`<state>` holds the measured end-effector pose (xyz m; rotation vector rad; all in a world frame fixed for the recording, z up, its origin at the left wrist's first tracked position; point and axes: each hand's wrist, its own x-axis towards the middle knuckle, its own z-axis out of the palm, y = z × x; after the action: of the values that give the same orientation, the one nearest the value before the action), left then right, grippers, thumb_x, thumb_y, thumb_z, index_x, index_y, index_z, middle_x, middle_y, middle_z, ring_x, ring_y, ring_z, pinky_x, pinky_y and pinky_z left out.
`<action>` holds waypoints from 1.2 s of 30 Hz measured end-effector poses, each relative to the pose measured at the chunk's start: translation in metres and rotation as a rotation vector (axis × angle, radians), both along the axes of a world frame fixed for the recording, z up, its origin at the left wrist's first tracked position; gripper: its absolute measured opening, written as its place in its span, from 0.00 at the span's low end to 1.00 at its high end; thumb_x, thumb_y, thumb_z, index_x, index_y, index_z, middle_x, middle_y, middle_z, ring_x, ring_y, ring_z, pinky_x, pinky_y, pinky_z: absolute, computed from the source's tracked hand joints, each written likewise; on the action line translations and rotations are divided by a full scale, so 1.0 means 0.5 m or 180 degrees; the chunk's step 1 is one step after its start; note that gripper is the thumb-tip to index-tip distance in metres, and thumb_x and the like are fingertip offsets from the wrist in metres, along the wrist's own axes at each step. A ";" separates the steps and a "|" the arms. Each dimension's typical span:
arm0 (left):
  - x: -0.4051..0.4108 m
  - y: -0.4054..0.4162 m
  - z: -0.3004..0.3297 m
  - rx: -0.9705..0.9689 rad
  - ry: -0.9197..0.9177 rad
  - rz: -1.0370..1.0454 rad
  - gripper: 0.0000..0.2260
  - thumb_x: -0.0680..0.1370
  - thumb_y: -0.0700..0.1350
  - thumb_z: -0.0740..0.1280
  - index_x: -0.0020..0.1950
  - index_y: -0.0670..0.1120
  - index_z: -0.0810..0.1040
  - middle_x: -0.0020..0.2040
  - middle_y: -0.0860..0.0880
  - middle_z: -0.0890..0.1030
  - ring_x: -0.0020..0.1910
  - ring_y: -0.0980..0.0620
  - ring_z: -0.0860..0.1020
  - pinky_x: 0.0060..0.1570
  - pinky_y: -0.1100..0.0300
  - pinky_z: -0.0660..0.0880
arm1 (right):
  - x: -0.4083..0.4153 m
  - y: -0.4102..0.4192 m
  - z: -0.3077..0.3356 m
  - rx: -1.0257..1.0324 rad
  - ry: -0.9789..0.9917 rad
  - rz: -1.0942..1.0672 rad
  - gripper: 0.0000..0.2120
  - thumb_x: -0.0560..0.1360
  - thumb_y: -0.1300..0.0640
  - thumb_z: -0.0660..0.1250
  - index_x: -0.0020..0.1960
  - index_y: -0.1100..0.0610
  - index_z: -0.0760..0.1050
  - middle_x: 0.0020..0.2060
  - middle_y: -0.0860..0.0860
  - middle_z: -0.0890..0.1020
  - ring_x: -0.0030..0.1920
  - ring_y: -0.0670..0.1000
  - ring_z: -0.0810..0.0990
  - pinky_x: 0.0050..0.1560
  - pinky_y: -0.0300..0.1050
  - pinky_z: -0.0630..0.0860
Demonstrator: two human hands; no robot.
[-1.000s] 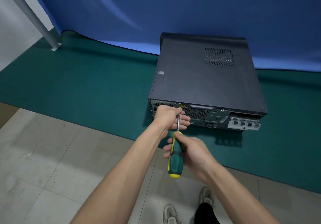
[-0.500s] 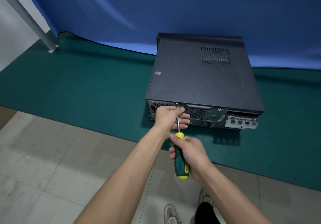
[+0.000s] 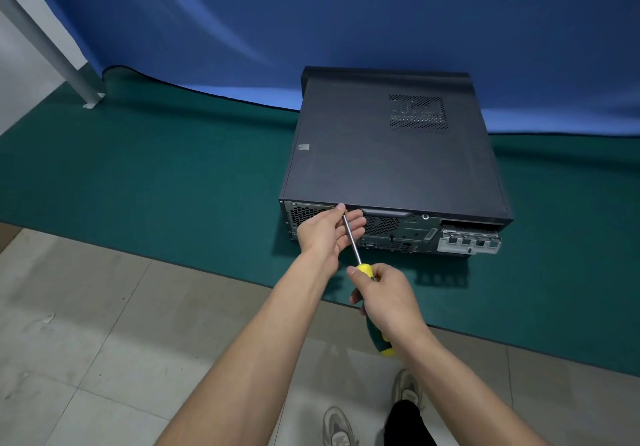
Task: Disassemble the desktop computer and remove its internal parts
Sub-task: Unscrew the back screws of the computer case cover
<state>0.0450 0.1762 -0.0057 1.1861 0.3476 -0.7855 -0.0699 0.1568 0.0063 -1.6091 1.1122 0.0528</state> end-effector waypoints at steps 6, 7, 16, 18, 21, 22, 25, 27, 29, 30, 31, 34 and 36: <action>0.005 0.003 -0.001 -0.0542 0.0684 0.0062 0.06 0.80 0.39 0.62 0.46 0.37 0.74 0.35 0.41 0.83 0.32 0.48 0.83 0.30 0.58 0.80 | -0.013 -0.020 0.001 -0.0812 0.0458 0.0376 0.10 0.76 0.44 0.64 0.46 0.51 0.73 0.39 0.48 0.82 0.43 0.52 0.79 0.42 0.46 0.73; 0.005 0.002 0.001 -0.0643 0.0822 0.0107 0.06 0.80 0.39 0.62 0.46 0.37 0.74 0.34 0.41 0.83 0.31 0.47 0.83 0.30 0.57 0.80 | -0.016 -0.023 0.002 -0.0890 0.0502 0.0415 0.10 0.76 0.44 0.64 0.46 0.50 0.73 0.39 0.47 0.82 0.43 0.52 0.79 0.41 0.45 0.73; -0.009 -0.004 0.032 -0.0025 -0.0280 -0.0162 0.08 0.78 0.38 0.61 0.39 0.39 0.73 0.28 0.44 0.81 0.27 0.48 0.81 0.29 0.57 0.80 | -0.021 -0.082 0.046 -0.1156 0.0175 0.0236 0.09 0.71 0.53 0.64 0.35 0.54 0.68 0.28 0.48 0.75 0.33 0.54 0.73 0.31 0.44 0.65; -0.017 -0.008 0.058 0.0305 -0.1061 -0.0608 0.08 0.78 0.38 0.62 0.39 0.40 0.73 0.29 0.43 0.81 0.26 0.48 0.80 0.28 0.58 0.79 | -0.013 -0.107 0.074 -0.0949 -0.0242 -0.0005 0.12 0.70 0.53 0.66 0.32 0.55 0.66 0.24 0.50 0.72 0.27 0.54 0.70 0.30 0.44 0.66; -0.018 -0.020 0.104 0.0810 -0.2579 -0.1313 0.07 0.77 0.40 0.65 0.38 0.43 0.75 0.32 0.44 0.81 0.27 0.49 0.79 0.32 0.57 0.78 | -0.007 -0.153 0.124 -0.0465 -0.0984 -0.0287 0.11 0.73 0.55 0.67 0.36 0.58 0.70 0.20 0.52 0.70 0.21 0.52 0.67 0.27 0.45 0.67; -0.016 -0.026 0.120 0.1080 -0.3231 -0.1565 0.07 0.76 0.42 0.66 0.39 0.44 0.76 0.33 0.45 0.81 0.30 0.48 0.79 0.35 0.57 0.77 | -0.007 -0.171 0.140 -0.0380 -0.1139 -0.0295 0.10 0.73 0.55 0.67 0.37 0.59 0.72 0.19 0.51 0.70 0.20 0.51 0.66 0.26 0.43 0.67; -0.016 -0.053 0.168 0.1540 -0.4683 -0.2044 0.05 0.76 0.46 0.67 0.42 0.45 0.77 0.35 0.49 0.81 0.36 0.46 0.78 0.39 0.54 0.75 | -0.009 -0.226 0.177 -0.0303 -0.1322 -0.0189 0.09 0.74 0.55 0.69 0.40 0.59 0.75 0.19 0.50 0.72 0.19 0.49 0.67 0.22 0.38 0.67; -0.019 -0.083 0.194 0.1546 -0.5123 -0.2179 0.05 0.76 0.46 0.67 0.44 0.44 0.77 0.37 0.48 0.82 0.38 0.45 0.78 0.40 0.52 0.75 | -0.011 -0.265 0.190 -0.0251 -0.1377 -0.0097 0.07 0.73 0.57 0.69 0.38 0.58 0.76 0.21 0.50 0.74 0.19 0.49 0.68 0.22 0.38 0.67; -0.014 -0.119 0.209 0.1592 -0.5385 -0.2355 0.06 0.77 0.46 0.66 0.47 0.44 0.78 0.40 0.48 0.83 0.41 0.45 0.79 0.42 0.51 0.75 | -0.012 -0.305 0.197 -0.0170 -0.1386 -0.0021 0.07 0.73 0.58 0.70 0.36 0.57 0.77 0.23 0.51 0.75 0.20 0.49 0.68 0.22 0.39 0.67; -0.010 -0.139 0.213 0.1621 -0.5502 -0.2451 0.06 0.77 0.46 0.66 0.48 0.44 0.79 0.42 0.48 0.83 0.42 0.45 0.79 0.43 0.50 0.75 | -0.011 -0.327 0.198 -0.0130 -0.1395 0.0001 0.07 0.73 0.58 0.70 0.36 0.57 0.78 0.24 0.51 0.76 0.20 0.49 0.69 0.23 0.39 0.67; -0.006 -0.160 0.215 0.1665 -0.5608 -0.2533 0.07 0.77 0.46 0.65 0.49 0.44 0.79 0.43 0.47 0.83 0.43 0.45 0.79 0.43 0.50 0.75 | -0.010 -0.349 0.198 -0.0108 -0.1406 0.0013 0.07 0.73 0.58 0.70 0.37 0.57 0.78 0.24 0.51 0.76 0.20 0.50 0.69 0.23 0.40 0.68; 0.003 -0.235 0.217 0.1743 -0.5737 -0.2704 0.07 0.77 0.46 0.65 0.49 0.44 0.80 0.43 0.46 0.83 0.43 0.44 0.79 0.43 0.50 0.74 | -0.004 -0.422 0.194 -0.0067 -0.1407 -0.0003 0.06 0.73 0.60 0.69 0.37 0.58 0.79 0.25 0.51 0.77 0.20 0.50 0.69 0.23 0.40 0.68; 0.004 -0.292 0.216 0.1766 -0.5696 -0.2814 0.07 0.77 0.46 0.66 0.49 0.44 0.80 0.43 0.46 0.83 0.44 0.44 0.79 0.43 0.50 0.74 | 0.001 -0.476 0.188 -0.0001 -0.1351 -0.0004 0.06 0.73 0.62 0.68 0.38 0.58 0.79 0.25 0.50 0.77 0.20 0.49 0.69 0.23 0.39 0.68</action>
<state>0.0470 0.0303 0.1024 2.1124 -1.6085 -0.0463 -0.0694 -0.0812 0.1004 -1.5282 0.7825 -0.2784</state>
